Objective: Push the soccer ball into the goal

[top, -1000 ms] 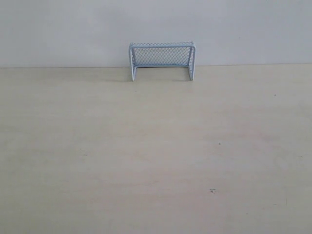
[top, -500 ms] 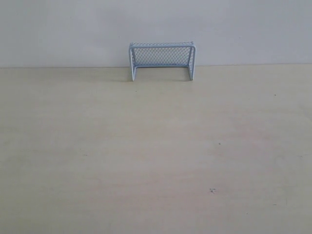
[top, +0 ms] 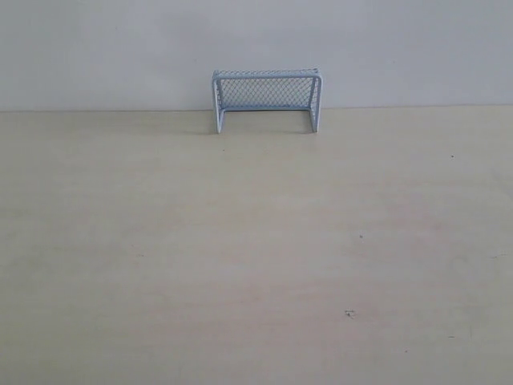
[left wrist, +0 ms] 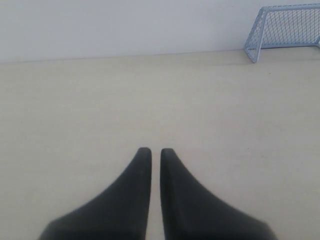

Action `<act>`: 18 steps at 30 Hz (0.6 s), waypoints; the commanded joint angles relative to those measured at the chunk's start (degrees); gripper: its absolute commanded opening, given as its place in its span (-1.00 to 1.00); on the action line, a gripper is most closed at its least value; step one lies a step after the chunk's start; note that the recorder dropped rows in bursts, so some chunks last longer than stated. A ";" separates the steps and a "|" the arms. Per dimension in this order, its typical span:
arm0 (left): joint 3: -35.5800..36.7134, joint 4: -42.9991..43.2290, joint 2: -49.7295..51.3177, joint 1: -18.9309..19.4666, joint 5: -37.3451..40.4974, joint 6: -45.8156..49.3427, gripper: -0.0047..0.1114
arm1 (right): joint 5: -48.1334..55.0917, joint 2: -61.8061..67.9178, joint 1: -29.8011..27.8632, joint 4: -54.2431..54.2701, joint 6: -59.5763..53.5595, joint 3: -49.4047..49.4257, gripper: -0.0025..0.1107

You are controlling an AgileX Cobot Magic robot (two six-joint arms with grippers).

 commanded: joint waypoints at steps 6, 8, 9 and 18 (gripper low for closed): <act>-0.24 -0.38 -0.19 0.30 -0.66 -0.53 -0.81 | -0.17 -0.27 -0.39 -0.46 0.08 -0.03 -0.96; -0.24 -0.38 -0.19 0.30 -0.66 -0.53 -0.81 | -0.17 -0.27 -0.39 -0.29 0.34 -0.03 -0.96; -0.24 -0.38 -0.19 0.30 -0.66 -0.53 -0.81 | -0.17 -0.27 -0.39 -0.19 0.64 -0.03 -0.96; -0.24 -0.38 -0.19 0.30 -0.66 -0.53 -0.81 | -0.06 -0.27 -0.39 -4.27 5.64 -0.03 -0.96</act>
